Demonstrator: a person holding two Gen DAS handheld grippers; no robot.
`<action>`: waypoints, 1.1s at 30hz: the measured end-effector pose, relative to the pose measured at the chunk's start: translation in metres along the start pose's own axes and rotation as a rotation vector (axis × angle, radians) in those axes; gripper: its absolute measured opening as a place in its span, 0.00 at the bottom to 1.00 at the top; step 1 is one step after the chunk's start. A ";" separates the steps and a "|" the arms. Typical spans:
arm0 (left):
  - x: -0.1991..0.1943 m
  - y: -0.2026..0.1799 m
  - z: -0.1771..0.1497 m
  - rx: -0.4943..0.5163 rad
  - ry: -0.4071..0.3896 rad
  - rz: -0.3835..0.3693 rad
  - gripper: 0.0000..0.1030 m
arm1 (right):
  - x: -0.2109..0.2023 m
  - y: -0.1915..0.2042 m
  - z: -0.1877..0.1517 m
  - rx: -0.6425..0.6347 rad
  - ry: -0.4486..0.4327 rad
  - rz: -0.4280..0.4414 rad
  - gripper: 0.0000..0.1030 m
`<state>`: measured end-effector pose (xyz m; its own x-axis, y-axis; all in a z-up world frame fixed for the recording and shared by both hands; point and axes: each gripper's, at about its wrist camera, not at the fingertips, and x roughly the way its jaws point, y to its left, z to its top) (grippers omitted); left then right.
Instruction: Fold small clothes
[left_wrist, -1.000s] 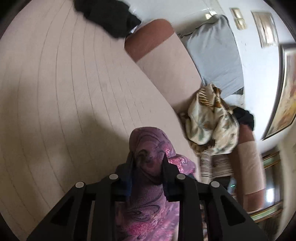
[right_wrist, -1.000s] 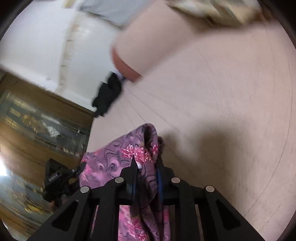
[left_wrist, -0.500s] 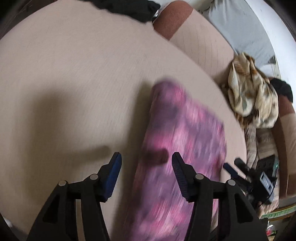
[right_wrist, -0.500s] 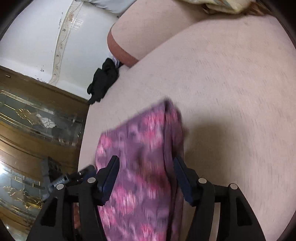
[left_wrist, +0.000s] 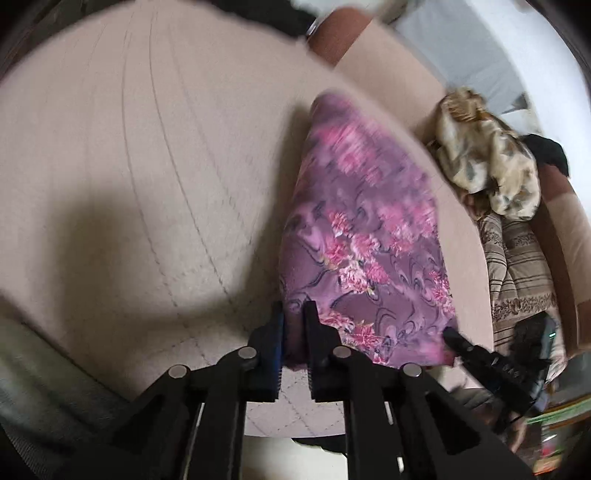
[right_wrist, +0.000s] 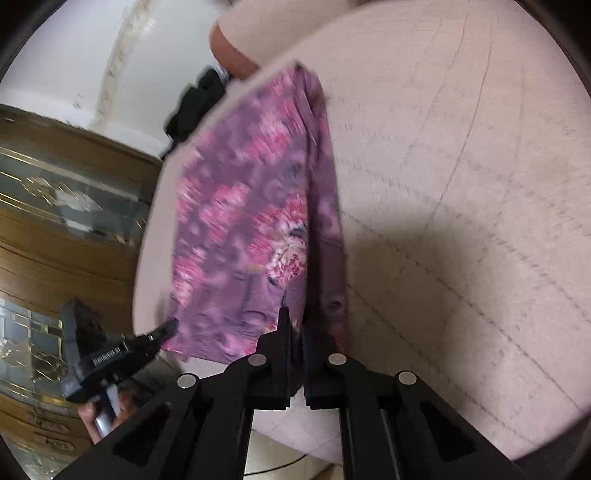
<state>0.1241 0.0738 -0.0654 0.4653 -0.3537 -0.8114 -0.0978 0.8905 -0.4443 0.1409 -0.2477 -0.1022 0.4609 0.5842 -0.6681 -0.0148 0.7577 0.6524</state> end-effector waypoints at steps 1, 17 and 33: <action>0.003 -0.002 -0.004 0.028 0.000 0.032 0.08 | -0.006 0.000 -0.004 -0.016 -0.018 -0.023 0.05; 0.008 0.018 -0.006 -0.056 0.044 0.036 0.36 | -0.003 -0.039 -0.020 0.184 0.034 0.061 0.59; 0.001 0.007 -0.020 0.011 0.030 0.046 0.08 | -0.006 -0.015 -0.009 0.056 0.033 -0.032 0.11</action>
<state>0.1060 0.0742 -0.0767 0.4336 -0.3211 -0.8419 -0.1085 0.9090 -0.4025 0.1305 -0.2595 -0.1113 0.4312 0.5698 -0.6996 0.0498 0.7592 0.6490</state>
